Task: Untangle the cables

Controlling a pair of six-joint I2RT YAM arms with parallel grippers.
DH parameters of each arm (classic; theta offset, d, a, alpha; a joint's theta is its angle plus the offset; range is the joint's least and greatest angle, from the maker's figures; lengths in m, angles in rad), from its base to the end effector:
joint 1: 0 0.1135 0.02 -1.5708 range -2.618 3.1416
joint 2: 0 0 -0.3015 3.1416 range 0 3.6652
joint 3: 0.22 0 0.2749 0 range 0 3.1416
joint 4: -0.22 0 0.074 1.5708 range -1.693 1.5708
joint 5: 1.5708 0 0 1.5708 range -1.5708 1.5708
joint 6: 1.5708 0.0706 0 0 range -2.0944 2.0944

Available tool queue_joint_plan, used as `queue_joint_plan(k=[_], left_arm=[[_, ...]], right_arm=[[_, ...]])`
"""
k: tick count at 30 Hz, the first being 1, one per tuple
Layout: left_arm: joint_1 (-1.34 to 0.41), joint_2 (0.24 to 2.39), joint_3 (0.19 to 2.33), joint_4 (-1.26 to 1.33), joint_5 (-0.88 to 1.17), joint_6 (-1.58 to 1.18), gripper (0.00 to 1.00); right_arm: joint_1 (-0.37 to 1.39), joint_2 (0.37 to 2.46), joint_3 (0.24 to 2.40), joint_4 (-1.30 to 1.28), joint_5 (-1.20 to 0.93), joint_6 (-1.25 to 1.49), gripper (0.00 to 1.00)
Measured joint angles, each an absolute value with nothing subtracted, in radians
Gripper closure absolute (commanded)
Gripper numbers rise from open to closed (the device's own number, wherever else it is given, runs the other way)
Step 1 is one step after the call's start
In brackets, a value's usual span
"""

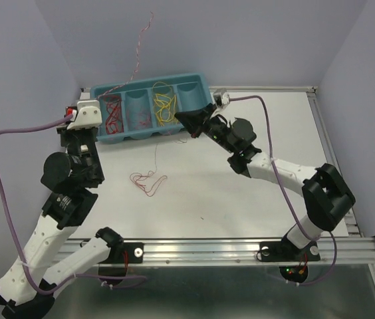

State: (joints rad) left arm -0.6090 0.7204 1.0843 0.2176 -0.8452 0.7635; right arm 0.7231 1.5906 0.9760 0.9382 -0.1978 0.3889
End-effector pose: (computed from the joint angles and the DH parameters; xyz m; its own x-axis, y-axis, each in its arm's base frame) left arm 0.1317 -0.0275 0.5303 0.2334 0.3966 -0.8878 -0.4077 0.8688 0.2810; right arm 0.3024 0.2854 0.3548 -0.0784 0.4267 -0.9010 -0.8200 0.4864 0.3017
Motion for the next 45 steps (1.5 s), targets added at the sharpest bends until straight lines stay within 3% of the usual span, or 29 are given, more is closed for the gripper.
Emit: queue_joint_plan(k=[11, 25, 33, 45], left_arm=[[-0.609, 0.623, 0.973, 0.19, -0.878, 0.723, 1.0], [-0.609, 0.554, 0.955, 0.213, -0.945, 0.759, 1.0], [-0.609, 0.529, 0.955, 0.219, -0.966, 0.776, 1.0], [-0.609, 0.537, 0.957, 0.231, -0.963, 0.792, 1.0]], right_arm=[[0.727, 1.784, 1.625, 0.684, -0.233, 0.335, 0.99], [0.727, 2.327, 2.323, 0.638, -0.268, 0.402, 1.0], [0.727, 2.536, 2.373, 0.684, -0.264, 0.415, 1.0], [0.727, 2.639, 2.372, 0.83, -0.241, 0.425, 0.99]])
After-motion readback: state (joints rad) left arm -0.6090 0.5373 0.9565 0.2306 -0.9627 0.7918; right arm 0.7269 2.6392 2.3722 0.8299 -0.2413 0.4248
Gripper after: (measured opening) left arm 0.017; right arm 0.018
